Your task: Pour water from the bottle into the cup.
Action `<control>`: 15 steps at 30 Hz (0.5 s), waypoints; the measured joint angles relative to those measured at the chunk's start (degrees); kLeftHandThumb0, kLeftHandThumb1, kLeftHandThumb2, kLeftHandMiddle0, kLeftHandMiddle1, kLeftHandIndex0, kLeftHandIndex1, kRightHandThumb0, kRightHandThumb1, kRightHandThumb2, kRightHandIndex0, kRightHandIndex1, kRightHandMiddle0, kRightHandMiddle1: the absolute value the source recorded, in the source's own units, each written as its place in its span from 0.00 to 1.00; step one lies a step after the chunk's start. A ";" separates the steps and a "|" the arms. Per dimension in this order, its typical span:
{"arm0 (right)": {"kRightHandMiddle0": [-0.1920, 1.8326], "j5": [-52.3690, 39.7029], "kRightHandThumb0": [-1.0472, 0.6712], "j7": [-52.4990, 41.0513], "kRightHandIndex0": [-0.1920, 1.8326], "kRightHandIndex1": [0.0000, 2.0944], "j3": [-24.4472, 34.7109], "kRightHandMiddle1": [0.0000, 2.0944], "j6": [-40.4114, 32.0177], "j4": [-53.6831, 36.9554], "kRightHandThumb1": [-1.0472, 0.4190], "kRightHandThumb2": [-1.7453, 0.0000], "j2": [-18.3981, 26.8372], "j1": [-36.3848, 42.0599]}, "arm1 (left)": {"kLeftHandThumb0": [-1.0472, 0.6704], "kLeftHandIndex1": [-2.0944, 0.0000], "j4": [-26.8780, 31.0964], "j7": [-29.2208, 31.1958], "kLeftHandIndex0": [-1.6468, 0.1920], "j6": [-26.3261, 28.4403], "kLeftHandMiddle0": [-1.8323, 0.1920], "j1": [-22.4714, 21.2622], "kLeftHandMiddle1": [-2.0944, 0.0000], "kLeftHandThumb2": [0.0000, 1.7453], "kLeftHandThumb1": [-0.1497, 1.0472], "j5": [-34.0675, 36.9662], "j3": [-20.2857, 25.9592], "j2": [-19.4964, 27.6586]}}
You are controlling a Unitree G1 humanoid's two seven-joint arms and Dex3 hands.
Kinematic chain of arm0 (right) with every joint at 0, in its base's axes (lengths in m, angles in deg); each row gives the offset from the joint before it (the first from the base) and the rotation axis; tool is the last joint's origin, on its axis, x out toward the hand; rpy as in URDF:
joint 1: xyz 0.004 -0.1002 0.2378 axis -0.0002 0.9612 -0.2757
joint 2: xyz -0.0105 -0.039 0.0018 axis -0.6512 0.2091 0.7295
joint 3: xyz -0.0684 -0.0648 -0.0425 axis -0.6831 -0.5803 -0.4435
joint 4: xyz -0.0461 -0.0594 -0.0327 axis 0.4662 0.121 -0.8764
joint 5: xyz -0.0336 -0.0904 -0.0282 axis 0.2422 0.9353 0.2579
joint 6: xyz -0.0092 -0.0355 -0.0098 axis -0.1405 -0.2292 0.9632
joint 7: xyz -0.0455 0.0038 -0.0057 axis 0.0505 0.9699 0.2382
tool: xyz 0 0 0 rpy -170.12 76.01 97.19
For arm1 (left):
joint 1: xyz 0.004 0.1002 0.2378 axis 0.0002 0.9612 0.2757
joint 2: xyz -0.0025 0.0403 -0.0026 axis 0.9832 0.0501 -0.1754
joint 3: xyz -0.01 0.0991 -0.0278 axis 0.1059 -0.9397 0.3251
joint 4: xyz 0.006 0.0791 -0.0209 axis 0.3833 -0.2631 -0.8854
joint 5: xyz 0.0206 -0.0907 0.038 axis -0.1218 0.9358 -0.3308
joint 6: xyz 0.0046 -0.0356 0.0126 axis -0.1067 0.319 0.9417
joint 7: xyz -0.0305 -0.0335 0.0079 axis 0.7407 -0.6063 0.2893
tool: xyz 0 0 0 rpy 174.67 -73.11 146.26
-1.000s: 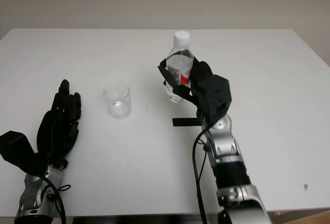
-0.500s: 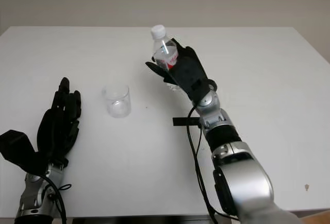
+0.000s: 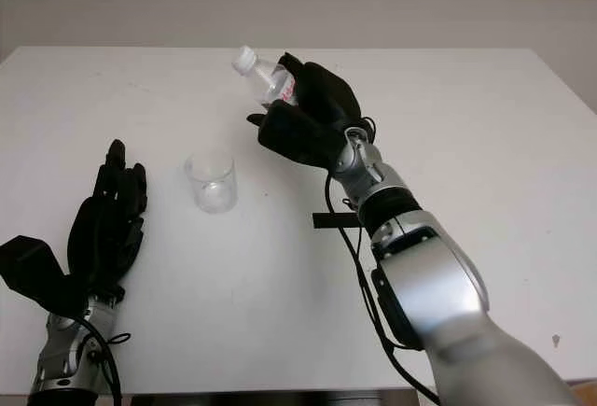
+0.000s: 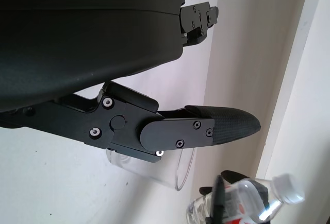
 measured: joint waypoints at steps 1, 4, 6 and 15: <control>0.51 1.11 0.34 0.95 0.71 1.00 -1.07 1.00 0.00 0.40 0.00 0.81 0.00 -0.25 | 0.17 0.97 0.01 -0.06 0.98 -0.04 0.98 0.00 0.97 0.26 1.00 0.00 0.00 -0.03; 0.49 4.35 0.34 3.64 0.70 1.00 -4.02 1.00 -0.14 1.58 0.00 0.81 0.03 -1.26 | 0.17 0.97 -0.08 -0.12 0.98 -0.49 0.98 0.03 0.97 0.26 1.00 -0.01 -0.01 -0.18; 0.48 6.48 0.34 5.38 0.71 1.00 -5.97 1.00 -0.57 1.83 0.00 0.81 0.05 -2.36 | 0.17 0.97 -0.12 -0.19 0.98 -0.76 0.99 0.03 0.97 0.27 1.00 -0.04 -0.05 -0.34; 0.47 14.76 0.36 14.42 0.73 1.00 -13.93 1.00 -0.59 2.85 0.00 0.87 0.88 -4.37 | 0.17 0.97 -0.17 -0.48 0.98 -0.93 0.98 -0.02 0.97 0.27 1.00 -0.14 -0.20 -0.48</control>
